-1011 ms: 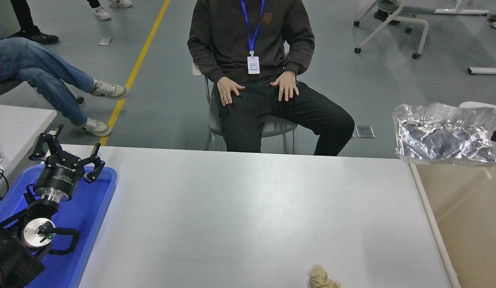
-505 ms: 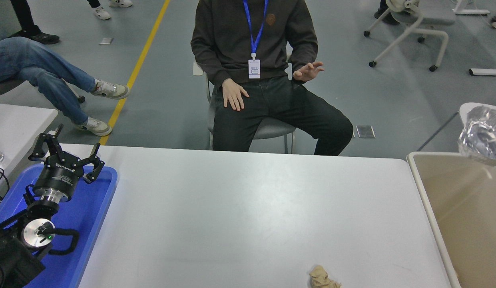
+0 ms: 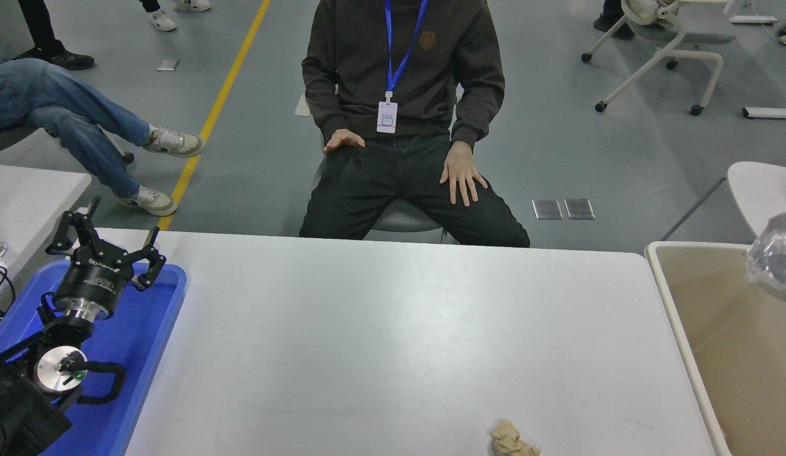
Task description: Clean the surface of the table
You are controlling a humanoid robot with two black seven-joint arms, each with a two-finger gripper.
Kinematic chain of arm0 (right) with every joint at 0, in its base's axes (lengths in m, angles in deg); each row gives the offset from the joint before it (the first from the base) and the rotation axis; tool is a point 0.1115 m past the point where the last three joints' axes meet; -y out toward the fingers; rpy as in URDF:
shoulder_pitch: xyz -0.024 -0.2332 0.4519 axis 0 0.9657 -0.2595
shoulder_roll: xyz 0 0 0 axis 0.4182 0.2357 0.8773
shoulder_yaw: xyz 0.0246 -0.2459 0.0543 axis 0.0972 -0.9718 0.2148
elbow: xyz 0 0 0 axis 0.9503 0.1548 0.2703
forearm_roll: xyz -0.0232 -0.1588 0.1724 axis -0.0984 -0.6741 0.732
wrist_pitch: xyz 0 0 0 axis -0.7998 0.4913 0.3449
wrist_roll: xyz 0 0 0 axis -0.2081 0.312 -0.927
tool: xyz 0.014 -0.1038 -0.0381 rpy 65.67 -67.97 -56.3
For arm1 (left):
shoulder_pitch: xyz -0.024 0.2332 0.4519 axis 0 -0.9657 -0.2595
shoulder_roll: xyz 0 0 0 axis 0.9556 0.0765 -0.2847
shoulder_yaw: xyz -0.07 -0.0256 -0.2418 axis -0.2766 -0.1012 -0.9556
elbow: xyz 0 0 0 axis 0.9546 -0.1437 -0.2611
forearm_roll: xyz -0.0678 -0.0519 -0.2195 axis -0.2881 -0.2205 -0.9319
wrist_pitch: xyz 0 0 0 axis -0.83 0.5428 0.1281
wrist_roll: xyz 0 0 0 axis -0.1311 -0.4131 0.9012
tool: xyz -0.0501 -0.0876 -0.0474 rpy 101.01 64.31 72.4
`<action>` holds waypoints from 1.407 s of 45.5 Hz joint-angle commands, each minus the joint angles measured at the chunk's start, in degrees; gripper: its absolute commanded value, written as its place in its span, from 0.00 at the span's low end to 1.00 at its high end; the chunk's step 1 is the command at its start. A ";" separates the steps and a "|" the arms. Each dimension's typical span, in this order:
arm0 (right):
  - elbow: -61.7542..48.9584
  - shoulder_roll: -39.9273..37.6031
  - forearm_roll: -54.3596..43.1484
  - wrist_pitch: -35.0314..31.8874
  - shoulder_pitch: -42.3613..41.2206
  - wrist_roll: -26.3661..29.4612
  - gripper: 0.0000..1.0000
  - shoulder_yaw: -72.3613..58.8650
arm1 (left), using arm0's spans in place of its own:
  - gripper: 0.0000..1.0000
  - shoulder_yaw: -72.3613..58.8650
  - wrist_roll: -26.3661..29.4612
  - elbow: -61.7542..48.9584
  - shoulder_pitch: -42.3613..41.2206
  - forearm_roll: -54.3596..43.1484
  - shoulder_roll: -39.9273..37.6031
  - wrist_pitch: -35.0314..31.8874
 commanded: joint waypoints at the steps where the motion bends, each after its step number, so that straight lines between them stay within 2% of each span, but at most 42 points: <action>1: -4.34 5.69 7.33 3.94 5.71 -0.14 0.00 0.39 | 1.00 0.08 0.00 -0.02 0.00 0.00 0.00 0.00; 8: -12.52 13.86 11.55 4.73 6.94 0.04 0.00 0.39 | 1.00 -0.01 0.00 -0.02 0.00 0.00 0.00 0.00; 15: -22.53 21.86 12.78 7.98 7.82 0.13 0.00 0.74 | 1.00 -0.01 0.00 0.06 0.00 0.00 0.00 0.00; 29: -42.23 35.40 13.67 9.30 6.33 0.04 0.00 -0.13 | 1.00 -0.01 0.00 -0.02 0.00 0.00 0.00 0.00; 46: -42.76 40.24 13.67 22.13 5.62 0.04 0.00 -1.72 | 1.00 -0.01 0.00 -0.02 0.00 0.00 0.00 0.00; 64: -43.02 40.85 13.75 23.28 4.75 0.04 0.00 -0.67 | 1.00 0.08 0.00 -0.02 0.00 0.00 0.00 0.00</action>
